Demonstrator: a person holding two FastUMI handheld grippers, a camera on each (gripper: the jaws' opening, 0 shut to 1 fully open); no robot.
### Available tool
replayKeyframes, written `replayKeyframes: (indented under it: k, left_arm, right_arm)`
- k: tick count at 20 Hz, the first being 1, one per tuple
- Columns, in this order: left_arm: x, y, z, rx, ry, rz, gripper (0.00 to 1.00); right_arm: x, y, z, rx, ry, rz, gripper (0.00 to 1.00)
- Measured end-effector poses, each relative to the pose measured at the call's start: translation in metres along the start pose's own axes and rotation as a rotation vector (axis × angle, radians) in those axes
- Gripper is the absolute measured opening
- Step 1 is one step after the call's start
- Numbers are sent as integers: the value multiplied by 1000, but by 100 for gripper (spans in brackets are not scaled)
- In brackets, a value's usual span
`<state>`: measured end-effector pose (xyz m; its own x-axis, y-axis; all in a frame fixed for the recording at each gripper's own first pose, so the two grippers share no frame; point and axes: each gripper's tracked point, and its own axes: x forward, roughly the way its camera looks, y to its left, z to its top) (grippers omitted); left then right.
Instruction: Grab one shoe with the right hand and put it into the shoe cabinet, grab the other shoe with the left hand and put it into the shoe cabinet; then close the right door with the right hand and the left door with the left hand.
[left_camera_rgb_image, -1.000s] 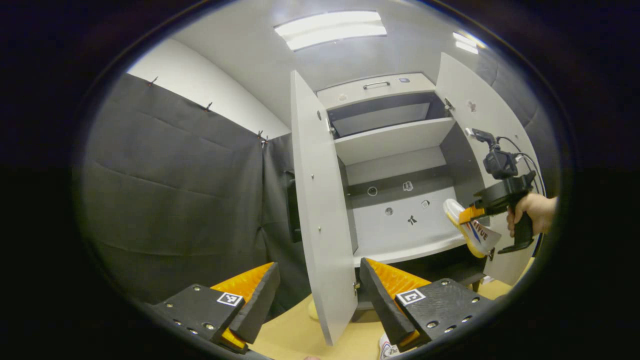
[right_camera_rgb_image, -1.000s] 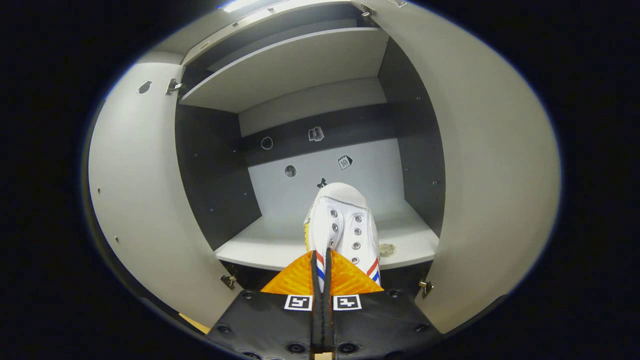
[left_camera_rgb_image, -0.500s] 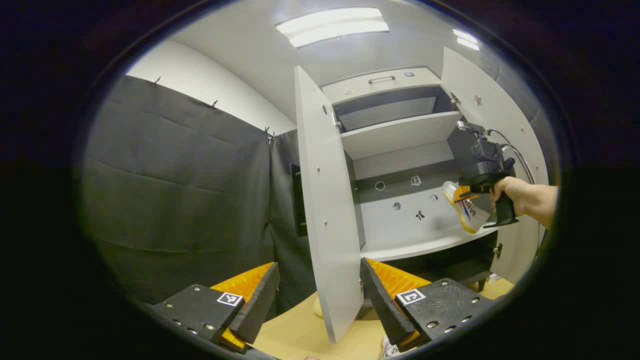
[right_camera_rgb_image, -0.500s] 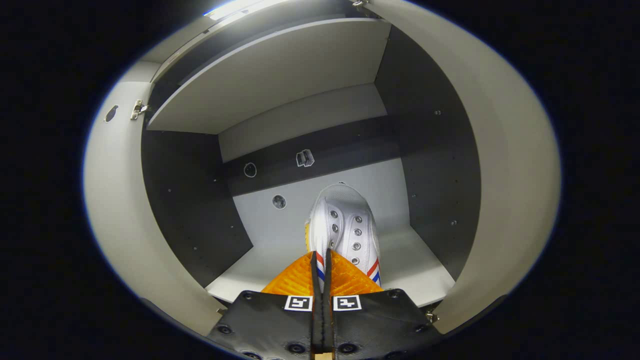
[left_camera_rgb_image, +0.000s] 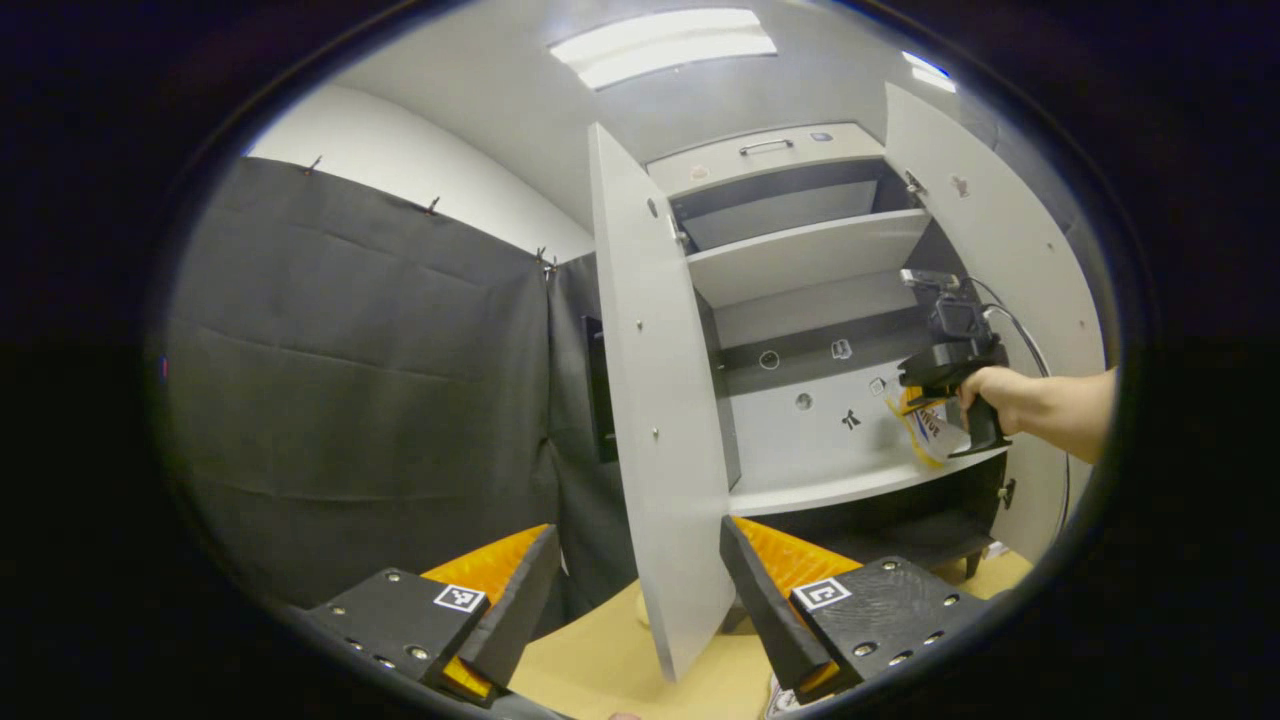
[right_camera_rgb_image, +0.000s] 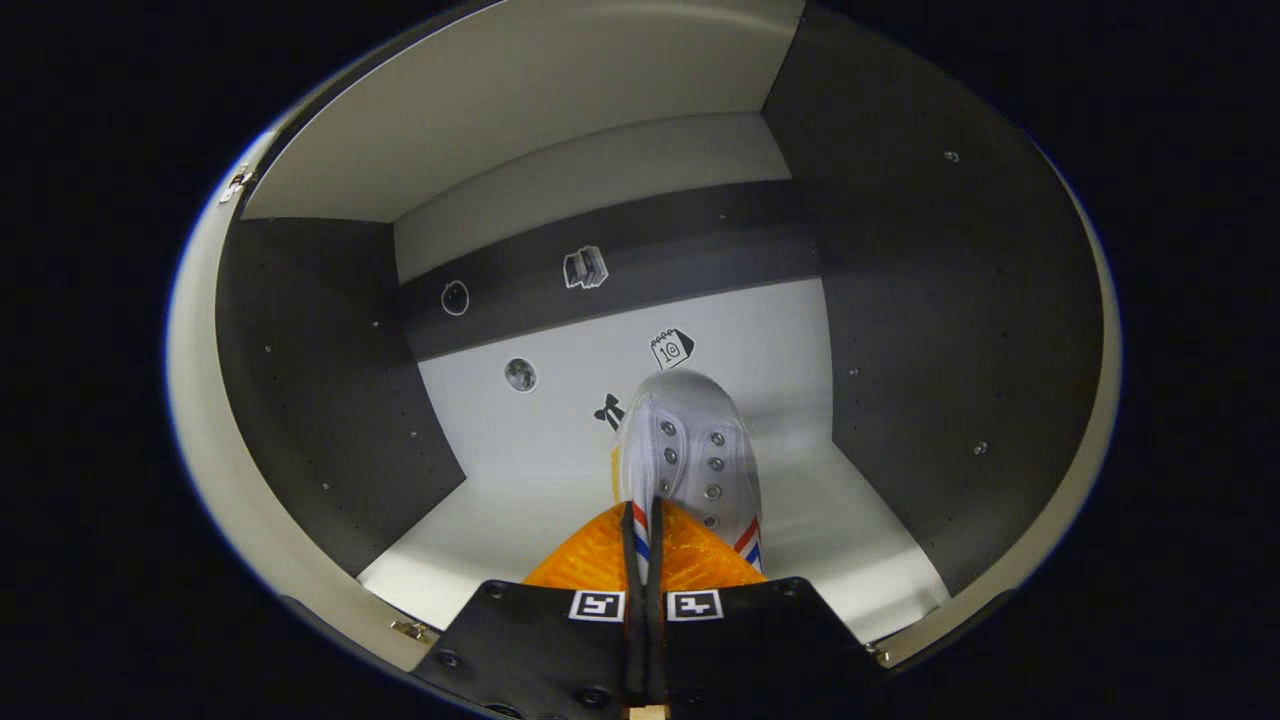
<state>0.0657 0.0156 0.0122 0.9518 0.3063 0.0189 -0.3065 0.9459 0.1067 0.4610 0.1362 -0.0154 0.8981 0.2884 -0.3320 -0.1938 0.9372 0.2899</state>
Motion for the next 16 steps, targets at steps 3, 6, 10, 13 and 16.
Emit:
replayKeyframes:
  k: [3,6,10,13,16]
  left_arm:
    - [0,0,0,7,8,2,95]
    - [0,0,-2,8,12,-7,95]
    - [-1,-4,-5,-1,21,-36,95]
    - [1,-9,-6,-7,18,-73,95]
    - [4,-19,-12,-27,31,-125,95]
  right_arm:
    - [10,-1,-6,0,15,-32,1]
    - [12,-3,-9,-19,14,-33,11]
    - [-10,8,21,-56,-90,-6,49]
    - [-38,13,30,-109,-146,-2,100]
    - [-78,19,35,-149,-208,0,98]
